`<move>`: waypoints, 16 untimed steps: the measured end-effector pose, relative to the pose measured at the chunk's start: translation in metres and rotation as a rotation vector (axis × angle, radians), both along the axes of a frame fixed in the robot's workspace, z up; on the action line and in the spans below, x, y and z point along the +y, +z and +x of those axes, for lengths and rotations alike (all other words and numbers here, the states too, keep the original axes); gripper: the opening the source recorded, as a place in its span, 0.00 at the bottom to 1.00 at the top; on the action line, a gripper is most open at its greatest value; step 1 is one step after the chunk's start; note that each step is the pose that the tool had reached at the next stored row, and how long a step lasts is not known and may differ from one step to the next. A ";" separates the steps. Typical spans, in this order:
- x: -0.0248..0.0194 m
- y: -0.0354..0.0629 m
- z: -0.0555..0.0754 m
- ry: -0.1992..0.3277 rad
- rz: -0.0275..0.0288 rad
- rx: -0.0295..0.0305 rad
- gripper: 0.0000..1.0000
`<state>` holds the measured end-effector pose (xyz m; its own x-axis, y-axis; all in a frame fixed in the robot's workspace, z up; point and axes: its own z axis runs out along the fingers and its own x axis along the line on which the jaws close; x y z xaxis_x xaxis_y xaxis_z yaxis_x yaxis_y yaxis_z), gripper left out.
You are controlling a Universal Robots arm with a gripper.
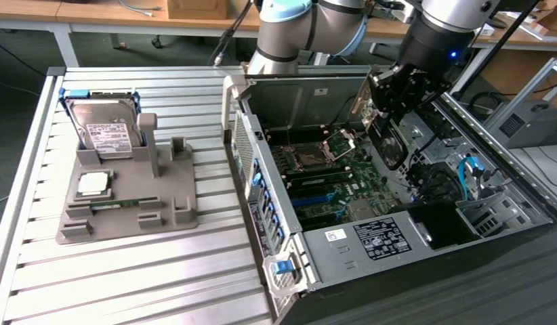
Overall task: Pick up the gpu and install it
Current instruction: 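Pick up the gpu and move the gpu toward the slot, then insert the gpu into the slot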
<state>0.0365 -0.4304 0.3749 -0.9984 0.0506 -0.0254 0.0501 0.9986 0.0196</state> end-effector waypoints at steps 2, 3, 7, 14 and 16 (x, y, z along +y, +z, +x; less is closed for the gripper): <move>0.0000 0.0000 0.000 0.000 0.0000 0.0000 0.27; 0.0000 0.0000 0.000 0.000 0.0000 -0.0001 0.27; 0.0000 0.0000 0.000 0.000 0.0000 0.0000 0.27; 0.0000 0.0000 0.000 0.022 0.0000 -0.0001 0.27; 0.0000 0.0000 0.000 0.050 -0.0001 0.0000 0.27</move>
<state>0.0366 -0.4304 0.3750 -0.9997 0.0009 -0.0254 0.0004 0.9998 0.0194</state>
